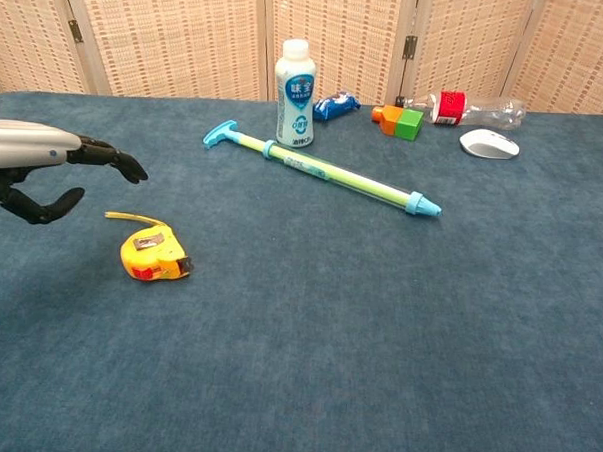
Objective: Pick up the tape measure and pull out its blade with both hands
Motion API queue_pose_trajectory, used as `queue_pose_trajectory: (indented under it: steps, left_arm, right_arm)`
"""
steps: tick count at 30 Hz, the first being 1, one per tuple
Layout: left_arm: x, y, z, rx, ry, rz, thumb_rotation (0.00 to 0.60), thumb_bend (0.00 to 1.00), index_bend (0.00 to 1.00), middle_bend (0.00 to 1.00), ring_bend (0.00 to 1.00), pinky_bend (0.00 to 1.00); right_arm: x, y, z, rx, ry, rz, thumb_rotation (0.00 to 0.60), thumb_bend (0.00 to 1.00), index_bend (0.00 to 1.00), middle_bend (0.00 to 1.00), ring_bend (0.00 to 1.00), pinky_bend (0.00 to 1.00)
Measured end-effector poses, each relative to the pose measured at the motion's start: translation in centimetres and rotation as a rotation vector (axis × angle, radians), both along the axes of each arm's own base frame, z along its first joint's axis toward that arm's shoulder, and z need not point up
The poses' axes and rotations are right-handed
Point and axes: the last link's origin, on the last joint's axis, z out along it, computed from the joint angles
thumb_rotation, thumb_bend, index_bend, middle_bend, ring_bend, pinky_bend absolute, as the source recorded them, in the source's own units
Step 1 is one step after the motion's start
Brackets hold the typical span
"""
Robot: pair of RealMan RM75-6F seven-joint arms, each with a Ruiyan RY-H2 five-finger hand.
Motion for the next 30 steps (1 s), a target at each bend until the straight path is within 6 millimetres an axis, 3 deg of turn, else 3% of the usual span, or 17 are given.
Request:
queue_pose_trajectory:
  steps: [16, 22, 30]
  left_arm:
    - [2.1, 1.2, -4.6, -0.077, 0.032, 0.000, 0.600, 0.81, 0.20, 0.26, 0.12, 0.00]
    - [1.7, 1.3, -4.8, -0.082, 0.058, 0.016, 0.600, 0.81, 0.21, 0.27, 0.13, 0.00]
    - [0.5, 0.7, -3.5, -0.047, 0.077, 0.043, 0.600, 0.81, 0.20, 0.28, 0.13, 0.00]
  right_arm:
    - [-0.6, -0.1, -0.3, 0.009, -0.007, -0.015, 0.600, 0.38, 0.01, 0.04, 0.08, 0.00]
    - [-0.7, -0.1, -0.4, 0.010, -0.009, -0.019, 0.600, 0.38, 0.01, 0.04, 0.08, 0.00]
    - [-0.7, -0.2, -0.5, 0.012, -0.012, -0.011, 0.600, 0.38, 0.01, 0.04, 0.08, 0.00]
